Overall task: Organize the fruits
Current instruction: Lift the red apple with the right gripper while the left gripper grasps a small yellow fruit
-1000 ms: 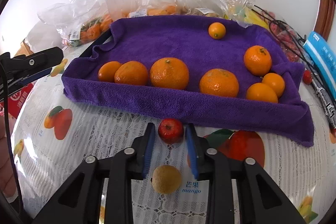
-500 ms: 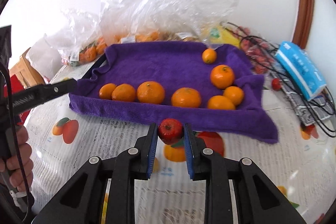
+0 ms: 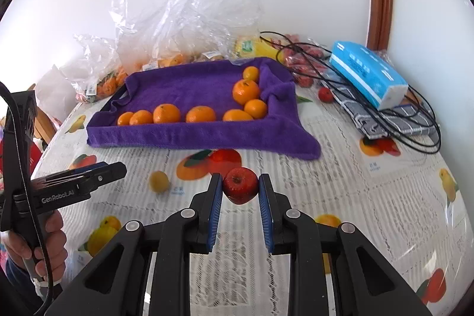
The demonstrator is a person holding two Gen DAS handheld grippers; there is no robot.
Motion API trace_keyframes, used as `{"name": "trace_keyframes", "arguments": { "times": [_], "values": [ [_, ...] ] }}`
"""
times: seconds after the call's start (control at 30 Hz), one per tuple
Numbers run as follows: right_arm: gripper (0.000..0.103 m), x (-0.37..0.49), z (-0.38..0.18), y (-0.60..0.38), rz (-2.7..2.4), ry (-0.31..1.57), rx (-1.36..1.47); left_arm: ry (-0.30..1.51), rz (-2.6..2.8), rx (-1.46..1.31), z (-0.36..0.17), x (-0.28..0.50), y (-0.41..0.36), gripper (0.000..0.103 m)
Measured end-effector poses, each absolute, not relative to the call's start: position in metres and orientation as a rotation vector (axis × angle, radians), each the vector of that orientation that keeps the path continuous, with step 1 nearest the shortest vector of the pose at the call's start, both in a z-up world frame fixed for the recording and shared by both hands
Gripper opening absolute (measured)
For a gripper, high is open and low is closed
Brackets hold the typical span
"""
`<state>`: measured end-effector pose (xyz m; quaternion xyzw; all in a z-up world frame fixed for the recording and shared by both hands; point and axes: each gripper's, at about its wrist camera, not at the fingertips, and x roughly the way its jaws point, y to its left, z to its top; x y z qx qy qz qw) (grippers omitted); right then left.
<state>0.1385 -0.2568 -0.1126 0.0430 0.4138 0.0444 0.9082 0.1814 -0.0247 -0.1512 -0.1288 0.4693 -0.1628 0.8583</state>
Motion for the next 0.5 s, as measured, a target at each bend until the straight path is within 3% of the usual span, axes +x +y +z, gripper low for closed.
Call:
{"name": "trace_keyframes", "arguments": {
  "times": [0.5],
  "values": [
    [0.025,0.122,-0.127,-0.294,0.085,0.845,0.173,0.978,-0.347,-0.120,-0.156,0.170,-0.083,0.057]
  ]
}}
